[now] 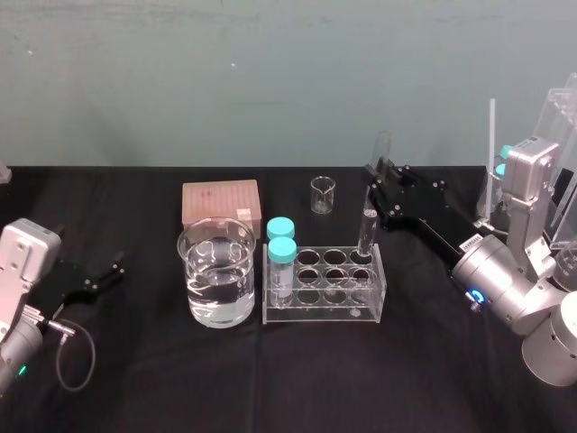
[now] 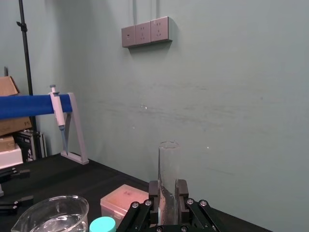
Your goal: Hold the test tube with one hand and immerse one end into the beaker, then return it to the test tube rack.
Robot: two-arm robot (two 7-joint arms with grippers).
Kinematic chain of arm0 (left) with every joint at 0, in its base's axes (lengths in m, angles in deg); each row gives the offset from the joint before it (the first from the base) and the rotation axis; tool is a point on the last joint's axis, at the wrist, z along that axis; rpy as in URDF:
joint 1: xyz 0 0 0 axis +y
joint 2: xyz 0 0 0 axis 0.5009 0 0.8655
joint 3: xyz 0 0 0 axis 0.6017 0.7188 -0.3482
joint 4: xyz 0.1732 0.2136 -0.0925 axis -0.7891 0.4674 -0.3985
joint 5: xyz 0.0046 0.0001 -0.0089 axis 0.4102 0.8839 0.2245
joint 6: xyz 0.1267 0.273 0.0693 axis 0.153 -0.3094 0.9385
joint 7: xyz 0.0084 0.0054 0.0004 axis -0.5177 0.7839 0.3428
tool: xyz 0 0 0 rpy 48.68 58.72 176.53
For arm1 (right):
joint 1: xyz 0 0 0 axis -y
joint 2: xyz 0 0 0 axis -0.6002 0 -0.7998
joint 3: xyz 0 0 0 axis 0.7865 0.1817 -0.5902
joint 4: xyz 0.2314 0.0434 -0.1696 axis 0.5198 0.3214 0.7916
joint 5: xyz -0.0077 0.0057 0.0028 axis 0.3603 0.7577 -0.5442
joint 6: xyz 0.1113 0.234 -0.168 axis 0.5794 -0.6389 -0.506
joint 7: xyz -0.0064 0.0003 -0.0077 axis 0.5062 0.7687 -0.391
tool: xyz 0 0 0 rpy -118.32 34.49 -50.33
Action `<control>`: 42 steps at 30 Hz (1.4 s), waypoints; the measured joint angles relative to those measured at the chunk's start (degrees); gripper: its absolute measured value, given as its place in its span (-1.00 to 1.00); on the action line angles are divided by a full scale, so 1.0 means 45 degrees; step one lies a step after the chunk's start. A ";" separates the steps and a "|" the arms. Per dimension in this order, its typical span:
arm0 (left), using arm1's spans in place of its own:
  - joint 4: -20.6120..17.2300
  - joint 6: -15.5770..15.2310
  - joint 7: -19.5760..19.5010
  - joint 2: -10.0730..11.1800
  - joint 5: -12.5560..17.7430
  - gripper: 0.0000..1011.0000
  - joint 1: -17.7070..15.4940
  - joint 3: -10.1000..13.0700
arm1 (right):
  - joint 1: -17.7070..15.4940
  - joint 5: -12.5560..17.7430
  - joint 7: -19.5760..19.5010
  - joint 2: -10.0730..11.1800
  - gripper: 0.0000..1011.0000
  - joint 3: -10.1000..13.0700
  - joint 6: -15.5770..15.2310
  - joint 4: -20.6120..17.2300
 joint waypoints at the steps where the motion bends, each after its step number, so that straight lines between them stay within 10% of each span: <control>1: 0.0000 0.0000 0.0000 0.0000 0.0000 0.98 0.0000 0.0000 | 0.0020 -0.0020 0.0004 -0.0010 -0.54 -0.0010 0.0001 0.0036; 42: -0.0001 -0.0001 0.0000 0.0000 0.0000 0.98 0.0000 -0.0001 | 0.0703 -0.0473 0.0136 -0.0439 -0.54 -0.0315 -0.0161 0.1638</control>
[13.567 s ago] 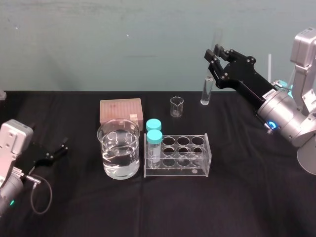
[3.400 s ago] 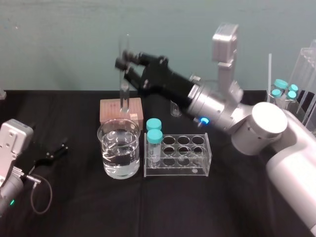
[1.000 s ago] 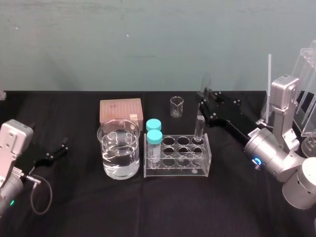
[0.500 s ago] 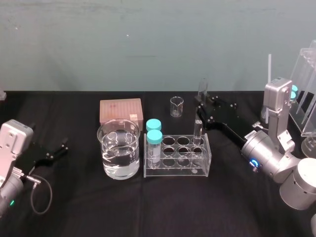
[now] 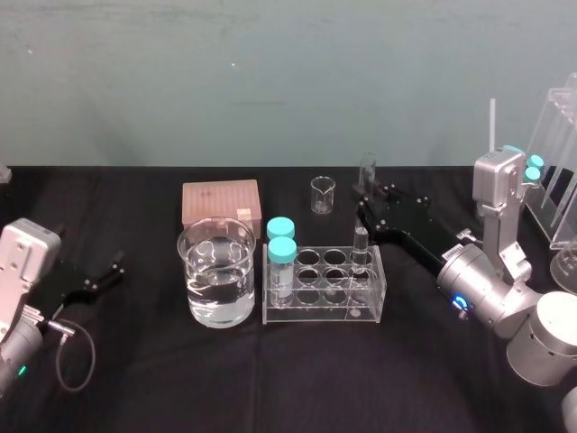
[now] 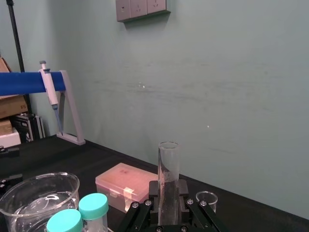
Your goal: Hold the test tube with one hand and immerse one end into the beaker, then return it to the test tube rack.
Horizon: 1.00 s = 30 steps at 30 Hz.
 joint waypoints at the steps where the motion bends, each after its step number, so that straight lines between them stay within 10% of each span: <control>1: 0.0000 0.0000 0.0000 0.0000 0.0000 0.98 0.0001 0.0001 | 0.0003 -0.0010 -0.0003 -0.0007 -0.54 -0.0005 -0.0010 0.0033; 30: 0.0000 0.0000 0.0000 0.0000 0.0000 0.98 0.0001 0.0001 | 0.0002 -0.0262 -0.0063 -0.0107 -0.54 -0.0146 -0.0198 0.0631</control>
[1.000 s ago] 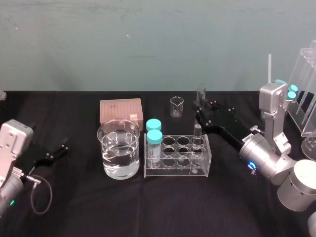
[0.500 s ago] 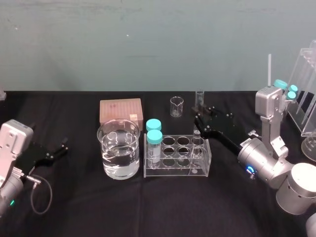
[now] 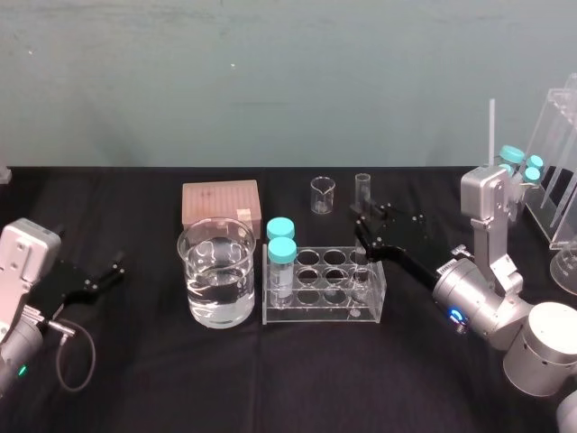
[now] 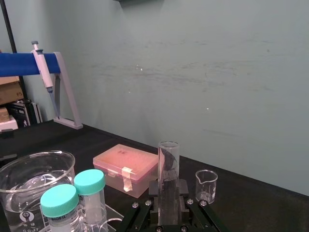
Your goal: Hold the test tube with one hand and immerse one end into the beaker, then return it to the test tube rack.
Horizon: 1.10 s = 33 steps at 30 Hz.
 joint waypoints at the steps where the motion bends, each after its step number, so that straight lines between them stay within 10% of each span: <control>1: 0.0000 0.0000 0.0000 0.0001 0.0000 0.98 0.0000 -0.0001 | 0.0002 -0.0005 -0.0001 0.0000 -0.54 -0.0002 0.0001 0.0008; 24: 0.0000 0.0000 0.0000 0.0000 0.0000 0.98 -0.0001 0.0000 | 0.0046 -0.0123 -0.0034 -0.0010 -0.52 -0.0019 -0.0023 0.0081; 33: 0.0000 -0.0001 0.0000 0.0001 0.0000 0.98 0.0000 -0.0001 | 0.0027 -0.0126 -0.0029 -0.0008 -0.03 -0.0027 -0.0084 0.0119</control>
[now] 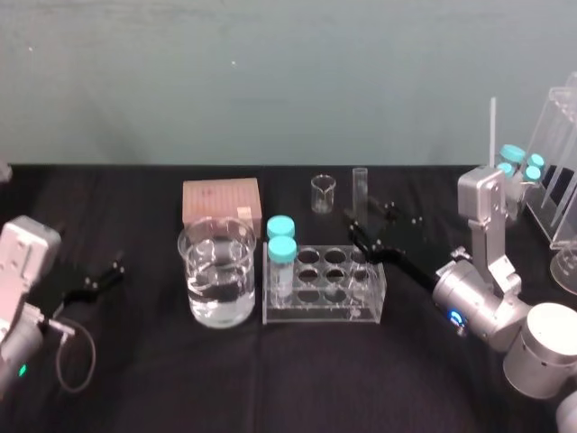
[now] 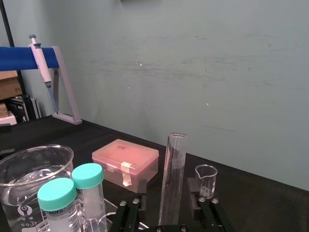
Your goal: Hold the test tube with one hand and immerse one end into the beaker, then return it to the test tube rack.
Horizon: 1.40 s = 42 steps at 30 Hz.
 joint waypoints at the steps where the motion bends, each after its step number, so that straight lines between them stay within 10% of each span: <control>1: 0.0000 0.0001 0.0000 0.0000 -0.0001 0.98 -0.0001 0.0000 | 0.0000 0.0002 0.0000 -0.0001 0.01 0.0001 0.0002 -0.0003; 17: 0.0000 0.0001 0.0000 0.0000 -0.0001 0.98 0.0000 0.0000 | 0.0004 0.0072 0.0043 0.0015 0.97 0.0041 0.0060 -0.0082; 31: 0.0000 0.0000 0.0000 0.0000 -0.0001 0.98 0.0000 -0.0001 | -0.0231 0.0472 -0.0114 0.0278 0.98 0.0872 0.0871 -0.1730; 42: 0.0000 0.0001 0.0000 0.0000 -0.0001 0.98 0.0000 0.0001 | -0.1641 -0.0171 -0.2064 0.0418 0.98 0.2289 0.0795 -0.2581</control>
